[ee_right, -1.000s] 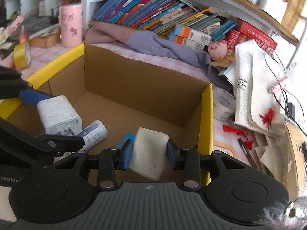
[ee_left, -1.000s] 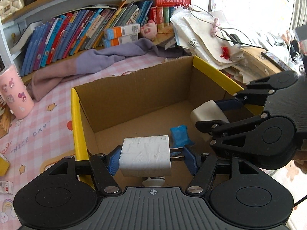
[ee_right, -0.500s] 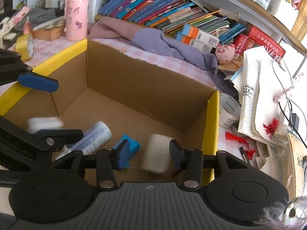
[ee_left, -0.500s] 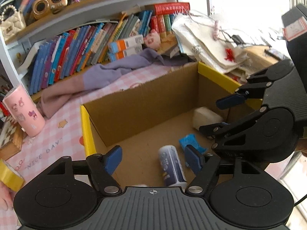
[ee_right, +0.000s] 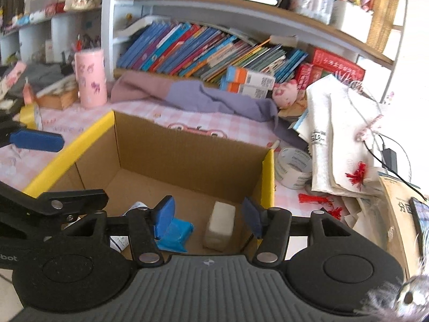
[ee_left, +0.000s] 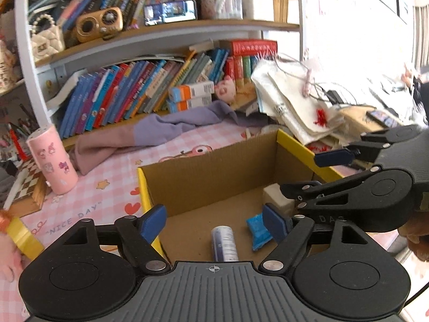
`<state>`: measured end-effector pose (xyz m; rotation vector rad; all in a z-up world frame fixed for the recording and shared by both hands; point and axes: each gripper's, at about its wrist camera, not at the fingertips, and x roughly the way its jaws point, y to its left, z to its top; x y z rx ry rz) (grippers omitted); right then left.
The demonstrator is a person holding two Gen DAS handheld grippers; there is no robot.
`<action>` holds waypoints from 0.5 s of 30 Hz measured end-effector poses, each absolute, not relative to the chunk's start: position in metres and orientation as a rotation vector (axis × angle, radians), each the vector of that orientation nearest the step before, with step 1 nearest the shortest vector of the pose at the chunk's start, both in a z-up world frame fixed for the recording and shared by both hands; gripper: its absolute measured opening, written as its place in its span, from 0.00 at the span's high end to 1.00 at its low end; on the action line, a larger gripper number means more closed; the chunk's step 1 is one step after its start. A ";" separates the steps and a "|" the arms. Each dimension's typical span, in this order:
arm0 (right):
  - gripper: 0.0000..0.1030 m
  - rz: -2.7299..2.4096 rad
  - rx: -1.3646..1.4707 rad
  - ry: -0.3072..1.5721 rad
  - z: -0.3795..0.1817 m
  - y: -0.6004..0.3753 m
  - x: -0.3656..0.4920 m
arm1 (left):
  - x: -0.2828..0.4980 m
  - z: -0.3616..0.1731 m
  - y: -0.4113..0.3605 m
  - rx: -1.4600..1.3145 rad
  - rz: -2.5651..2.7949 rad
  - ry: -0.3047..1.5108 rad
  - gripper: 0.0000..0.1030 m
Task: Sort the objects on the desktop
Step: 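Withdraw both tools from the box back over the table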
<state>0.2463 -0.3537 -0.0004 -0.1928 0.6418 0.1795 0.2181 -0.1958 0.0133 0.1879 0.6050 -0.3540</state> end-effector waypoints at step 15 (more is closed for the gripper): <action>0.34 0.019 -0.059 0.563 0.016 -0.350 0.187 | 0.170 0.023 -0.137 0.083 -0.263 0.577 0.13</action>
